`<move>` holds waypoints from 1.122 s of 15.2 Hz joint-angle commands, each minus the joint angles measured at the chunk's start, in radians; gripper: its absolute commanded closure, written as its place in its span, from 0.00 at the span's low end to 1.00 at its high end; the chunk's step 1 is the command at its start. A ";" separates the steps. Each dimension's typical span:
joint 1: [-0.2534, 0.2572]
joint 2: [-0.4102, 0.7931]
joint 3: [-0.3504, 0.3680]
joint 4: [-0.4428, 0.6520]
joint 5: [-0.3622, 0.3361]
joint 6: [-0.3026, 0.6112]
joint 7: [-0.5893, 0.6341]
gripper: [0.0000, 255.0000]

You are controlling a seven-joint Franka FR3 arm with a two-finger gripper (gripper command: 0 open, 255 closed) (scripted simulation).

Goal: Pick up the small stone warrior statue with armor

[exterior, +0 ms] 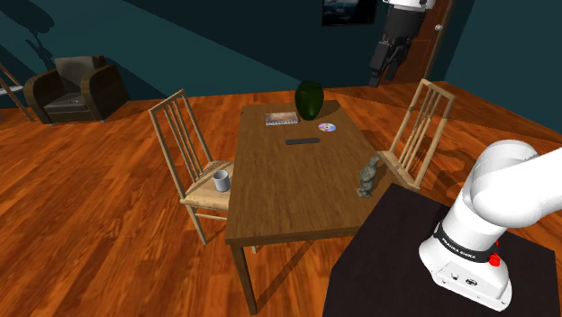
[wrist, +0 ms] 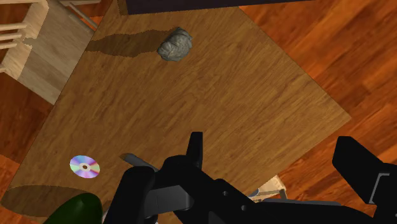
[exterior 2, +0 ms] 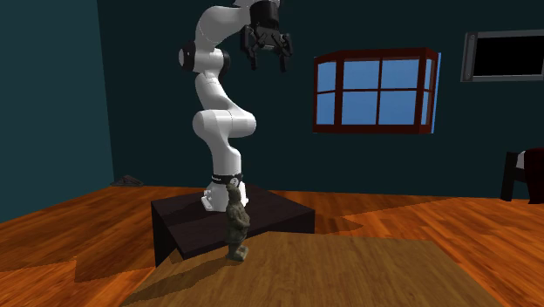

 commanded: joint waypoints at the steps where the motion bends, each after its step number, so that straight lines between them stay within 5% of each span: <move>1: 0.000 0.000 0.000 0.000 0.000 0.000 0.000 0.00; 17: -0.065 -0.045 -0.233 -0.507 -0.145 0.480 -0.261 0.00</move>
